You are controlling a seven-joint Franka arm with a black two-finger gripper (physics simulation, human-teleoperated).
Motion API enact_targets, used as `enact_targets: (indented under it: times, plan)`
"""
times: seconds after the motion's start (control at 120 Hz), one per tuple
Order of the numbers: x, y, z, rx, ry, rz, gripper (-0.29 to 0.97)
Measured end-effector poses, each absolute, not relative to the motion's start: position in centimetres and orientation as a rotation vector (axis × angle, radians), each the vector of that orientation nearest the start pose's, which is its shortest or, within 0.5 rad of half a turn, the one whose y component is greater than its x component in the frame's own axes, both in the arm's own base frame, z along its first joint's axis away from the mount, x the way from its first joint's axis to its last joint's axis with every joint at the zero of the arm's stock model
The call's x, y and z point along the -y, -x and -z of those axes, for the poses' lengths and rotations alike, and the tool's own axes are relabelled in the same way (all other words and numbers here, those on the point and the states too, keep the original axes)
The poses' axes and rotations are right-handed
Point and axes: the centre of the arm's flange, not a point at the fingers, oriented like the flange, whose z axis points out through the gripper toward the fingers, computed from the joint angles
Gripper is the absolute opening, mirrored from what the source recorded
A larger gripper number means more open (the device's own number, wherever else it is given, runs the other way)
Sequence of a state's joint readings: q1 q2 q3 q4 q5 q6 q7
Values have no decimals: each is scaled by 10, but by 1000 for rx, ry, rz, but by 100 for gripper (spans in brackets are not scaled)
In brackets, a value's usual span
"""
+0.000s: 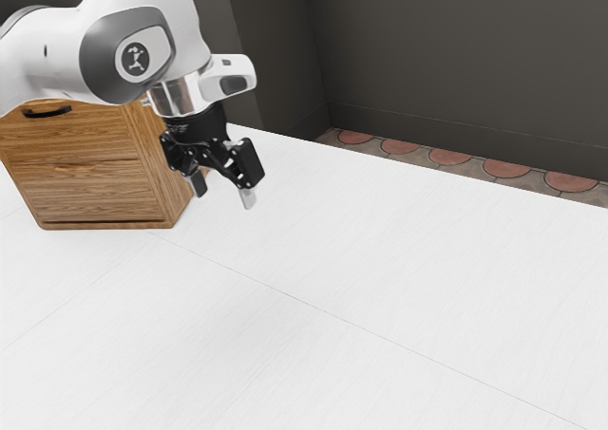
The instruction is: Pull the drawer handle with one arm to open the drawer
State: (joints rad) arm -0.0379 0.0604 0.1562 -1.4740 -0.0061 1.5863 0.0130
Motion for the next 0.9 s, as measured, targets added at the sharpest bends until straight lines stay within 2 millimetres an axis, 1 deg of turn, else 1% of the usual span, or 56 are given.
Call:
enact_targets:
  times: [0.158,0.192,0.225,0.242,0.267,0.308,0.333,0.367,0.4,0.458,0.508,0.583,0.667,0.792,0.9]
  plan:
    - [-64,-572,-638,164,3134,84,68]
    - [-64,-571,-640,165,3134,87,68]
    - [-65,-568,-646,166,3134,98,68]
    - [-65,-567,-650,166,3134,108,68]
    - [-65,-564,-663,168,3133,137,68]
    - [-64,-548,-703,175,3127,245,68]
    - [-64,-539,-720,190,3126,288,68]
    - [-64,-532,-732,236,3125,314,68]
    - [-64,-528,-736,299,3125,317,68]
    - [-66,-528,-728,464,3117,271,68]
    - [-70,-535,-712,646,3090,206,68]
    - [-76,-538,-699,915,3025,148,68]
    - [-83,-541,-686,1172,2933,88,68]
    - [-97,-540,-680,1494,2779,53,68]
    - [-117,-535,-678,1740,2629,40,68]
